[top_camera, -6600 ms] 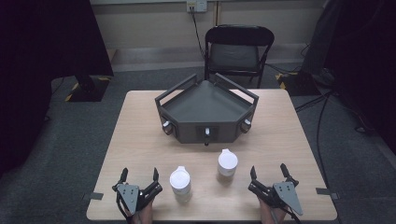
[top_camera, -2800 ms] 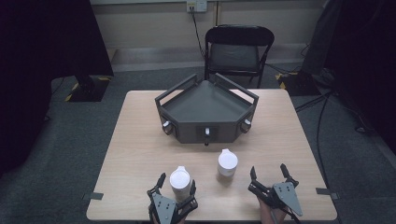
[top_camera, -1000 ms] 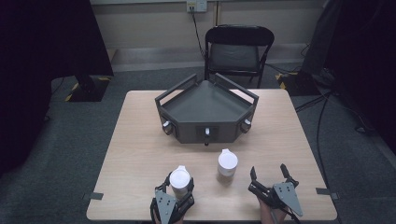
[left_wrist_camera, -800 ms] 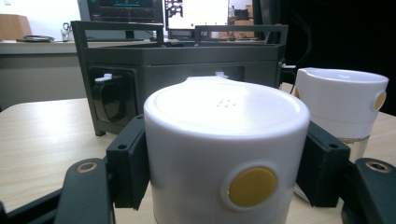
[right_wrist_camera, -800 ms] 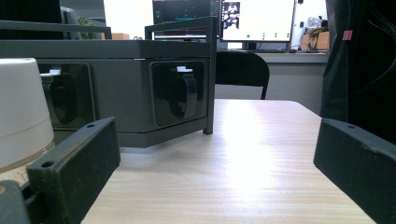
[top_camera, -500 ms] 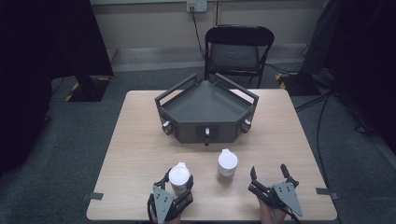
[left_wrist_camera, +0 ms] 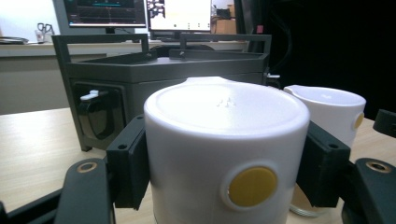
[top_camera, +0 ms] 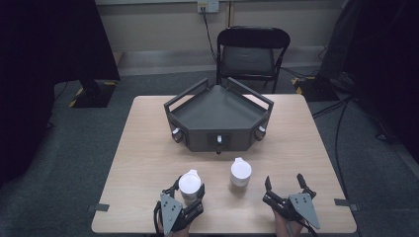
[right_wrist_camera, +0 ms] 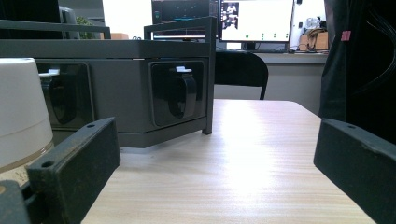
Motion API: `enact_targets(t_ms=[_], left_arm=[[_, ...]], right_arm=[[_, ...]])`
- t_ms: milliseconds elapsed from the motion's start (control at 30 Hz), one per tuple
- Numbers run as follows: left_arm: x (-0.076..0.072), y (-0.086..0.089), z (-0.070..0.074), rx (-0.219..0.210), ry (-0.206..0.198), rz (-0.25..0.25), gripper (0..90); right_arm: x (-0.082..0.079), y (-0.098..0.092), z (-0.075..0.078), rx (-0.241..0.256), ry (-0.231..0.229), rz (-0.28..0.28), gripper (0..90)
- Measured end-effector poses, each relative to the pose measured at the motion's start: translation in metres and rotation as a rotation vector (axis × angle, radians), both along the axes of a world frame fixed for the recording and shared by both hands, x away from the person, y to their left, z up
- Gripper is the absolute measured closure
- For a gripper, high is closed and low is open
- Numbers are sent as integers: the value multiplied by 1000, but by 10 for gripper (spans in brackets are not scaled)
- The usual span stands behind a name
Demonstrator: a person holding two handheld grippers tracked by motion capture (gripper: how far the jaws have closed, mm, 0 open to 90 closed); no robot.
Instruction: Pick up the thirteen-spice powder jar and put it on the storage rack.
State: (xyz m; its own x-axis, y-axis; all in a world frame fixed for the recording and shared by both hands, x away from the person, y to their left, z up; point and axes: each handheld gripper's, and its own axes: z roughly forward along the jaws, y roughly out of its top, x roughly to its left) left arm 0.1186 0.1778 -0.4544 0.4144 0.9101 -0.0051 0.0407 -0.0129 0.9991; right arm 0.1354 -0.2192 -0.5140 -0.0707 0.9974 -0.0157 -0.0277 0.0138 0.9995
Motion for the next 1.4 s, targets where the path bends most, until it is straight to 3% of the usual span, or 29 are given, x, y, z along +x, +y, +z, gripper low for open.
enact_targets(t_ms=[467,1000,1400], left_arm=[[12,11,13,-21,-27,-43,307],[31,10,40,7,-46,-70,306],[64,17,57,-24,-38,-79,306]], right_arm=[[0,0,0,1,1,1,0],[0,-1,0,1,0,3,0],[0,-1,0,0,0,4,0]])
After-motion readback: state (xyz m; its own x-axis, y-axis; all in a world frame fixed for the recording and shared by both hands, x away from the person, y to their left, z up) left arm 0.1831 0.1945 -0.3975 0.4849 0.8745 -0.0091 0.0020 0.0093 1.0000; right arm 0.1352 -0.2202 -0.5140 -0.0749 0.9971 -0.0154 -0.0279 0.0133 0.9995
